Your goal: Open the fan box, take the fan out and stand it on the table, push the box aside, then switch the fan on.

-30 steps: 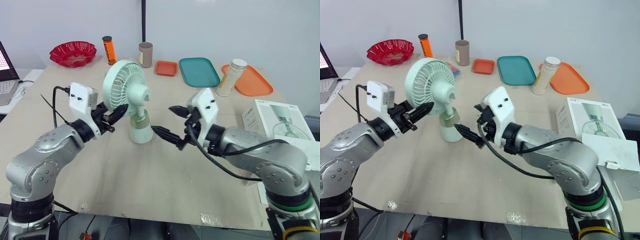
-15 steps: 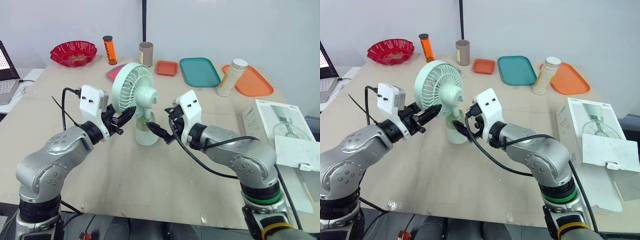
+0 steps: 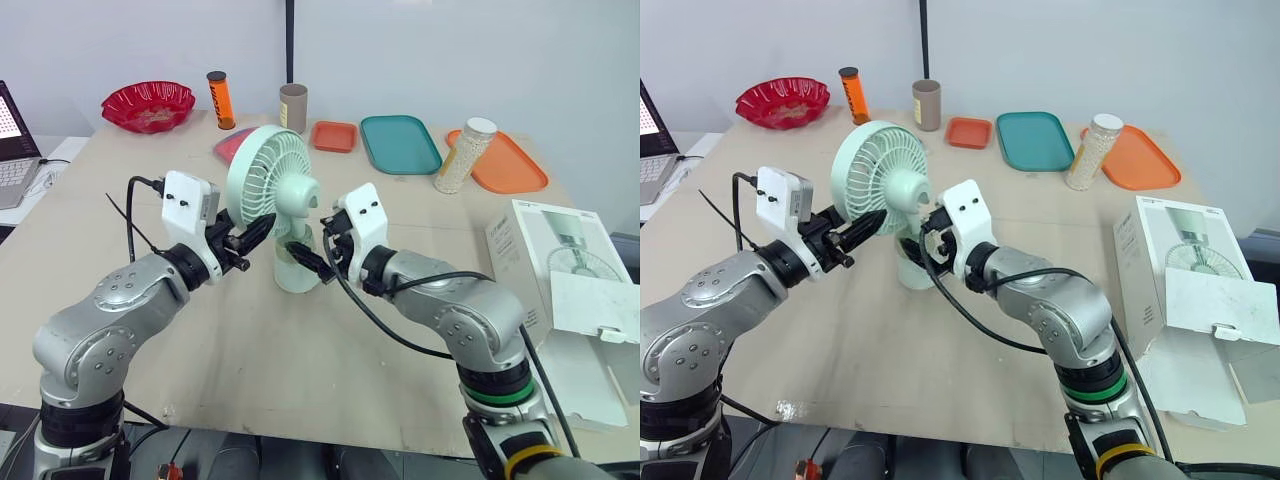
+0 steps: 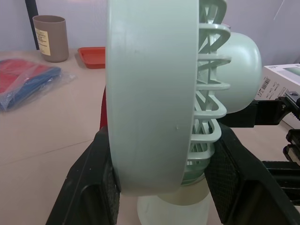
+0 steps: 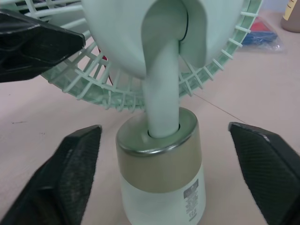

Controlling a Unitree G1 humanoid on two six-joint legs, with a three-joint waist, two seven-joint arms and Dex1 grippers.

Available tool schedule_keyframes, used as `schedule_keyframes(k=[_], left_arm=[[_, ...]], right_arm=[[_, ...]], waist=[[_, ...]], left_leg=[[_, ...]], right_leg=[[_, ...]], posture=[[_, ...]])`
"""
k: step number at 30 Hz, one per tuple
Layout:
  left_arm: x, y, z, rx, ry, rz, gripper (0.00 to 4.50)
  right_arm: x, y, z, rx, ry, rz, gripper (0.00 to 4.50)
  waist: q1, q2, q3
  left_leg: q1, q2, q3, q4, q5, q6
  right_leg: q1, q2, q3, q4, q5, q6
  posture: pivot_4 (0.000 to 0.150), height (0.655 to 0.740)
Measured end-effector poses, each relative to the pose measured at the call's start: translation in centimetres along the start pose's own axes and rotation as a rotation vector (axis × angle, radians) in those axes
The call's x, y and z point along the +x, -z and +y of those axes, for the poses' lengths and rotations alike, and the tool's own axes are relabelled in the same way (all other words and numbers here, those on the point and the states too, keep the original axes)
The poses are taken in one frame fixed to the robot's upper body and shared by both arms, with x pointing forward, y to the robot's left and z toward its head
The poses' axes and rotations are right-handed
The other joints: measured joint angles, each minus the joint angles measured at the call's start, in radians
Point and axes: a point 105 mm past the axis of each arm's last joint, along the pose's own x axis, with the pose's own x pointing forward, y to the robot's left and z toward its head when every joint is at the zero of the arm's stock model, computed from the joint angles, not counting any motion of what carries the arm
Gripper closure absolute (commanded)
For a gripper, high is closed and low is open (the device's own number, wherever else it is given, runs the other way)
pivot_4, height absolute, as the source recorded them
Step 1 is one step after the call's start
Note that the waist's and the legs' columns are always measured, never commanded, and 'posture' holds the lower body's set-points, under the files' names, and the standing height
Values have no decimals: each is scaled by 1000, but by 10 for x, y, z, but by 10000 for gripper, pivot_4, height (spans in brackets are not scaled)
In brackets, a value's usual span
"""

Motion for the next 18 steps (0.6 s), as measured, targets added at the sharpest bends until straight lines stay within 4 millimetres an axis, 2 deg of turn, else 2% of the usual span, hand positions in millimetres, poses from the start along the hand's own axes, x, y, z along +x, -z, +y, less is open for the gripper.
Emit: schedule_keyframes(k=[17,18], left_arm=[[1,2,-3,-9,11,11,25549],[1,2,-3,-9,11,12,25549]], right_arm=[[10,-5,-3,-17,10,-34,11915],[10,-5,-2,-16,7,-37,14636]], waist=[[0,0,0],[0,0,0]], left_leg=[[0,0,0,0,0,0],[0,0,0,0,0,0]], right_leg=[[0,0,0,0,0,0],[0,0,0,0,0,0]], posture=[[1500,7400],[1500,7400]])
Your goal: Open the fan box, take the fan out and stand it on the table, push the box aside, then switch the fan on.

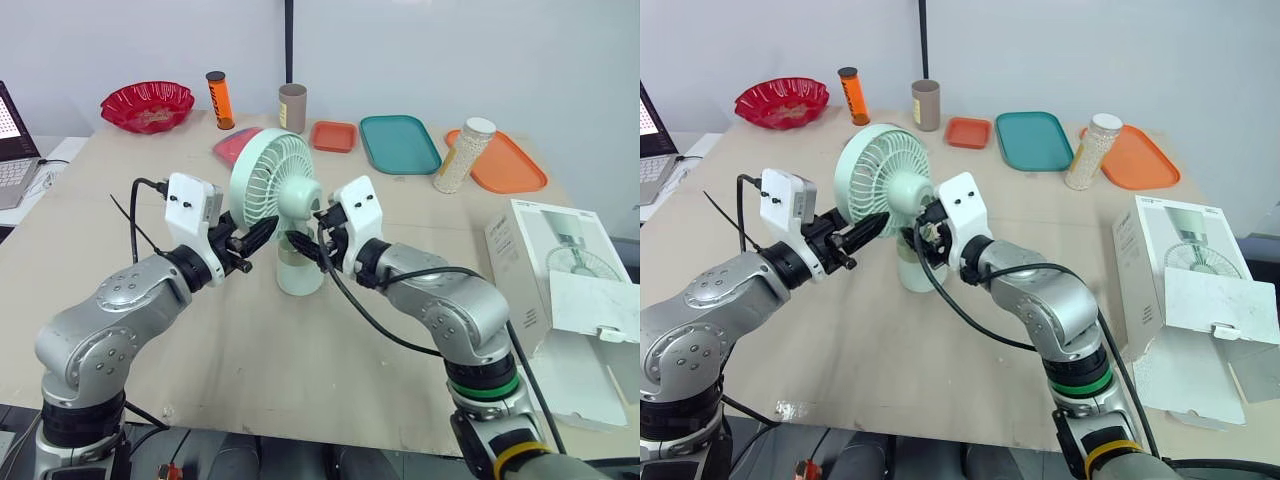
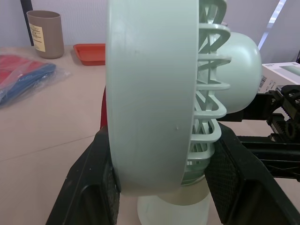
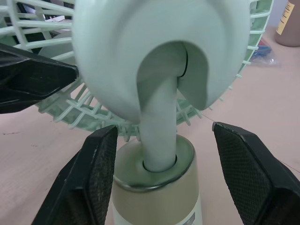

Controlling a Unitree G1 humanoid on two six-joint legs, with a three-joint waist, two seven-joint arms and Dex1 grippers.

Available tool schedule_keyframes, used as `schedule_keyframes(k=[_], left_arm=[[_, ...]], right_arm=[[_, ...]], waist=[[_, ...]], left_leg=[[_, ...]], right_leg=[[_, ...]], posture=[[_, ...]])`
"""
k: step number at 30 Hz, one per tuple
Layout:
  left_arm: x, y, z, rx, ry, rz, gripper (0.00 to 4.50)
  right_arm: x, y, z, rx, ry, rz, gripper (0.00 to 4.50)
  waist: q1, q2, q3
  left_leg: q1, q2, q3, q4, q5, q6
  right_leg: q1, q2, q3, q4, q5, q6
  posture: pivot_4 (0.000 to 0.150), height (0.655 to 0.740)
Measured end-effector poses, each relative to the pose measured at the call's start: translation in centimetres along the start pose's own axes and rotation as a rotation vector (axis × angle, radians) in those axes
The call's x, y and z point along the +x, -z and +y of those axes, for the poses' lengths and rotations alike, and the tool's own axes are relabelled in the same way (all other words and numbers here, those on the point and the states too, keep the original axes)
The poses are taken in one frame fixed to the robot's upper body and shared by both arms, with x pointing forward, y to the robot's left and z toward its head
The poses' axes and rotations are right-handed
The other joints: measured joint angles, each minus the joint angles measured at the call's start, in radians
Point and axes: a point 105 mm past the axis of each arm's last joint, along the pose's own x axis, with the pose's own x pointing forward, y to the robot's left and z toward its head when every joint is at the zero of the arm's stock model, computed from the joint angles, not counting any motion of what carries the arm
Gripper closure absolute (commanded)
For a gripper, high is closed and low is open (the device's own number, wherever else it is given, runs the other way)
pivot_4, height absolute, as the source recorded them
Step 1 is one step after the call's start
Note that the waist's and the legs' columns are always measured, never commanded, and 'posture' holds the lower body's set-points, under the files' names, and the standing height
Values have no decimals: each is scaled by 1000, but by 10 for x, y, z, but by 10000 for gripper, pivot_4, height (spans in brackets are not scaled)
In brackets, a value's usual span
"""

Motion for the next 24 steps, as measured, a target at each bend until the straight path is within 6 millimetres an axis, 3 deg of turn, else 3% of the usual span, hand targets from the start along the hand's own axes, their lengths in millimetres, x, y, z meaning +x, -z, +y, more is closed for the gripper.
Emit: schedule_keyframes(k=[2,5,15,19,24], left_arm=[[0,0,0,0,0,2,25549],[0,1,1,2,-5,9,25549],[-1,1,1,3,-3,14,25549],[-1,1,1,3,-4,14,25549],[-1,1,1,0,-6,12,25549]], right_arm=[[1,1,1,4,-7,0,19325],[3,1,6,3,-34,2,31485],[3,1,4,-3,-19,-2,31485],[3,0,5,-5,-24,-3,41108],[4,0,5,-4,-24,-5,41393]], waist=[[0,0,0],[0,0,0],[0,0,0],[0,0,0],[0,0,0]], left_leg=[[0,0,0,0,0,0],[0,0,0,0,0,0],[0,0,0,0,0,0],[0,0,0,0,0,0],[0,0,0,0,0,0]], right_leg=[[0,0,0,0,0,0],[0,0,0,0,0,0],[0,0,0,0,0,0],[0,0,0,0,0,0],[0,0,0,0,0,0]], posture=[[1500,7400],[1500,7400],[1500,7400],[1500,7400],[1500,7400]])
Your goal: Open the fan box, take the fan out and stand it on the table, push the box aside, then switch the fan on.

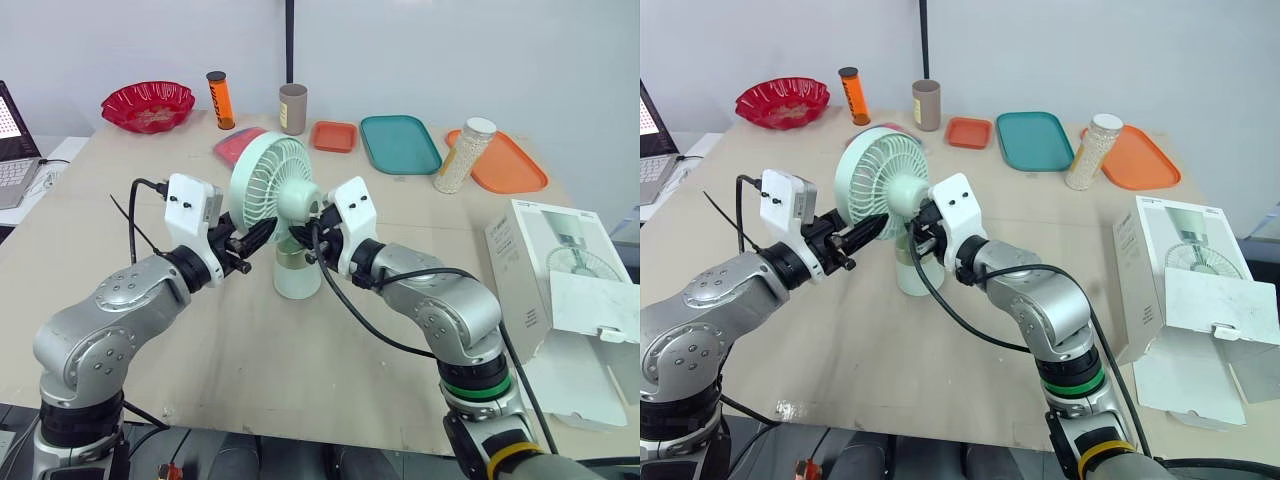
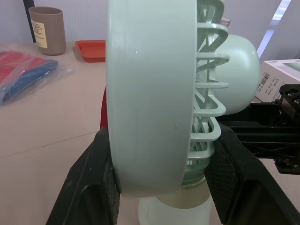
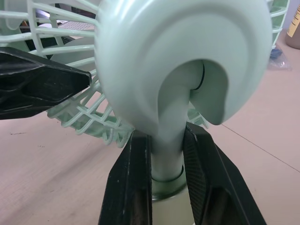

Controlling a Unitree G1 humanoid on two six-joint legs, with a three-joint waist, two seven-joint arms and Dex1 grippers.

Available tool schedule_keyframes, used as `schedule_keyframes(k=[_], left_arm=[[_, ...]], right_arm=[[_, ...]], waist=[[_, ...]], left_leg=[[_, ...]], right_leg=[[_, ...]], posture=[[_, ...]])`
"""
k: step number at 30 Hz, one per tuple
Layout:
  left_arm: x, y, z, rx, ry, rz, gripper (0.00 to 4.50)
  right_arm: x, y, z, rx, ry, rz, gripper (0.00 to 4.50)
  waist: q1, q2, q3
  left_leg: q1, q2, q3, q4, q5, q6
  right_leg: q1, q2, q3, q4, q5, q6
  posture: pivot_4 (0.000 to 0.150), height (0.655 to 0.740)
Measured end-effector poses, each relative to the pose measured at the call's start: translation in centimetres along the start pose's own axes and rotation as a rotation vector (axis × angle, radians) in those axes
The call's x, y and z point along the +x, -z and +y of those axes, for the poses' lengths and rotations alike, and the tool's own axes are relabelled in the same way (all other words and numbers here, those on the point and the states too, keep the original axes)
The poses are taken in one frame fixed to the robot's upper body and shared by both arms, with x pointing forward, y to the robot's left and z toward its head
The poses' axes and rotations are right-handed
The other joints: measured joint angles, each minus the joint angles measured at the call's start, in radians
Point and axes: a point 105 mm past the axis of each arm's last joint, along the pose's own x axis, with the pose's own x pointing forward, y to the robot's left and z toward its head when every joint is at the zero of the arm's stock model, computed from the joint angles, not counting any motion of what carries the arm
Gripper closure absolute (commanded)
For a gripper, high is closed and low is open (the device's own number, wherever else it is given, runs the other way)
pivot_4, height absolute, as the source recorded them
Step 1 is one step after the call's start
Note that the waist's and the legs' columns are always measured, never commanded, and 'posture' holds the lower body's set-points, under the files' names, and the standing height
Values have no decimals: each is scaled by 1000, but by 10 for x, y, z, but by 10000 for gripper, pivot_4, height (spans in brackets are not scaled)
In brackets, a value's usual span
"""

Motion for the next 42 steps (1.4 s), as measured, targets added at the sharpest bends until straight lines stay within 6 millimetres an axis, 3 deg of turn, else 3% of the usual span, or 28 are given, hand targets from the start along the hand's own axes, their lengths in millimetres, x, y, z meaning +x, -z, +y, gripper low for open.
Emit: schedule_keyframes(k=[12,14,19,30,35,42], left_arm=[[-2,-1,1,7,5,10,25549],[-4,-1,2,11,10,14,15081],[-8,-8,1,30,20,-12,1205],[-14,-14,1,25,41,-29,1205],[-30,-16,6,23,64,-5,1205],[-71,-12,17,95,91,111,1205]], right_arm=[[0,0,-1,3,1,3,41393],[0,1,0,6,-4,3,41393],[0,1,0,6,-1,4,41393],[0,2,0,6,1,3,41393],[-1,2,-1,0,-3,2,41393],[-5,5,-4,-6,-8,-5,41393]], waist=[[0,0,0],[-1,0,0],[0,0,0],[0,0,0],[-1,0,0],[-1,0,0]], left_leg=[[0,0,0,0,0,0],[0,0,0,0,0,0],[0,0,0,0,0,0],[0,0,0,0,0,-1],[1,1,0,-1,0,-1],[1,1,0,-1,1,-1]], right_leg=[[0,0,0,0,0,0],[0,0,0,0,0,0],[0,0,0,0,0,0],[0,0,0,0,0,0],[0,0,0,0,0,0],[0,0,-1,0,0,-1]], posture=[[1500,7400],[1500,7400],[1500,7400],[1500,7400],[1500,7400],[1500,7400]])
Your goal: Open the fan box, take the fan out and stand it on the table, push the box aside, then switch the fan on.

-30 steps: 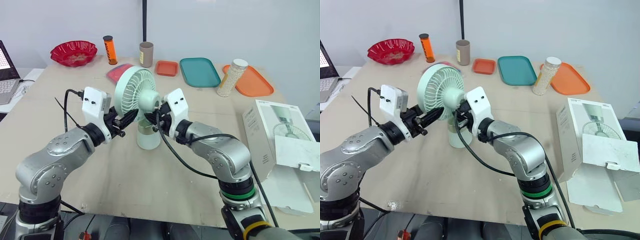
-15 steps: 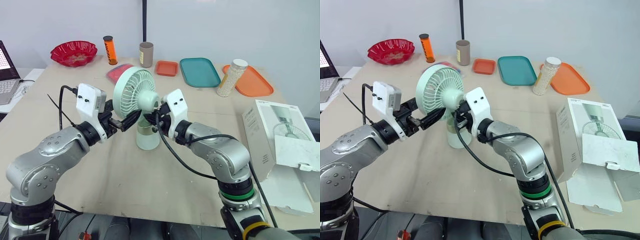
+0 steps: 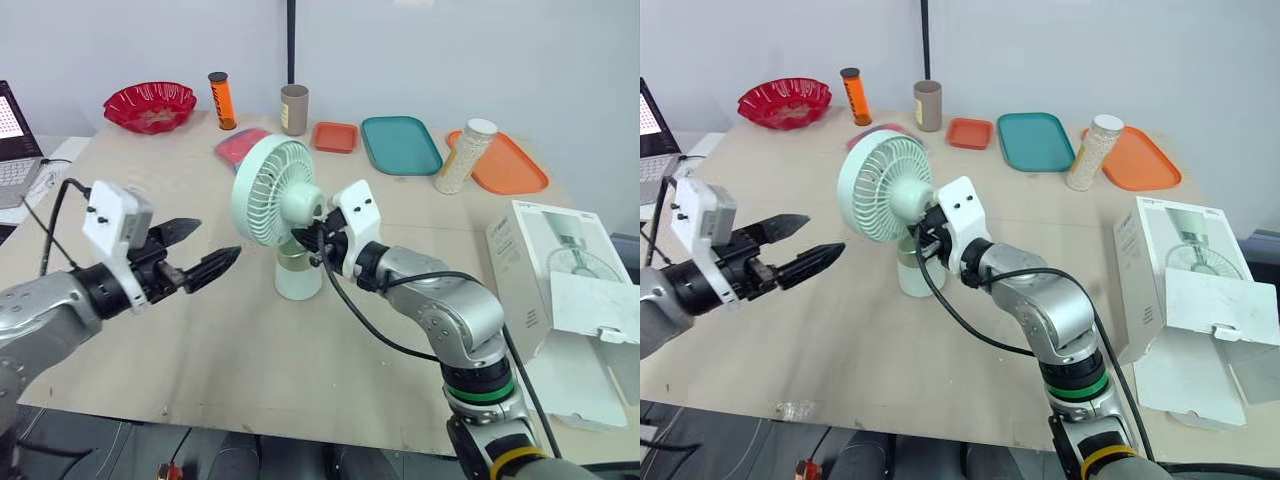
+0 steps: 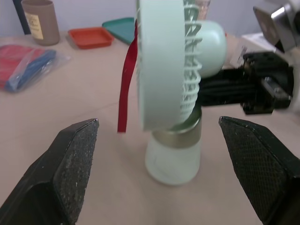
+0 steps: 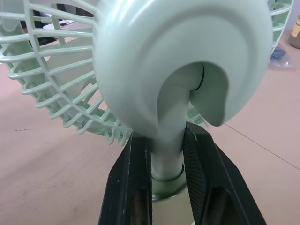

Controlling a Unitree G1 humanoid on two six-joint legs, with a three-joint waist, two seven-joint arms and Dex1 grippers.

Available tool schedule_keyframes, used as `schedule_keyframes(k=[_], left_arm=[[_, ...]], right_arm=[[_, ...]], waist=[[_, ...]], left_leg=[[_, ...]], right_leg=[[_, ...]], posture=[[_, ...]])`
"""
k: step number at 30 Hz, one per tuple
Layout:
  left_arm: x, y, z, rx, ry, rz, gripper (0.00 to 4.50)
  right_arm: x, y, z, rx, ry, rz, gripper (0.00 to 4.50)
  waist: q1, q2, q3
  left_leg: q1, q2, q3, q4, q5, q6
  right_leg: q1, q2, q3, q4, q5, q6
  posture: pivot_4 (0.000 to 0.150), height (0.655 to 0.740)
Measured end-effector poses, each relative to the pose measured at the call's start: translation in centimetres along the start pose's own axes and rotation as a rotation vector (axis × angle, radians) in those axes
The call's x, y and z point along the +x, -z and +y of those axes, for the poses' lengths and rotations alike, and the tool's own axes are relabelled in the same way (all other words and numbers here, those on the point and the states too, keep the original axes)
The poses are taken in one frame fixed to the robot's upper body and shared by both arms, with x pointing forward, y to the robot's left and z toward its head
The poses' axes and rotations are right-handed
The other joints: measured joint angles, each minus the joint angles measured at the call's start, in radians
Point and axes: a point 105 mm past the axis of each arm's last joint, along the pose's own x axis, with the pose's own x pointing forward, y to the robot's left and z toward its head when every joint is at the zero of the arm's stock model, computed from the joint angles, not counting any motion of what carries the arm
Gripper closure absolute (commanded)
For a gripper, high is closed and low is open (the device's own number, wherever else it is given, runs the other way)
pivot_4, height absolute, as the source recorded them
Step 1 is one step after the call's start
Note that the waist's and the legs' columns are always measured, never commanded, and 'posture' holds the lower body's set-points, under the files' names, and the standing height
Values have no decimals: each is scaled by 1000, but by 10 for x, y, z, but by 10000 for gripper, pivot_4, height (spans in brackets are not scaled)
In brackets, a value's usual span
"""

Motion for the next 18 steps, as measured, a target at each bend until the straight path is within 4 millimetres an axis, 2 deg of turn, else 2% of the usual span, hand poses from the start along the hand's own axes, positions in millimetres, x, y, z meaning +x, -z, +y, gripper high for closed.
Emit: schedule_keyframes(k=[3,6,12,18], left_arm=[[-9,7,8,38,0,28,1205],[-9,8,12,71,4,27,1205],[2,31,13,93,102,68,1205],[8,40,12,133,150,80,1205]], right_arm=[[-5,2,-3,6,-21,-10,41393],[-8,4,-4,22,-40,-15,41393],[-38,12,0,-27,-148,-21,41393],[-48,11,-2,-27,-194,-29,41393]], waist=[[2,0,0],[2,1,0],[2,1,1],[-2,1,1]], left_leg=[[0,0,0,0,0,0],[0,0,0,-1,0,0],[-1,0,0,-3,0,0],[-1,1,1,-3,0,0]], right_leg=[[0,0,0,0,0,0],[0,0,0,0,0,0],[-3,0,0,-1,-1,-1],[-4,1,0,0,0,-2]], posture=[[1500,7400],[1500,7400],[1500,7400],[1500,7400]])
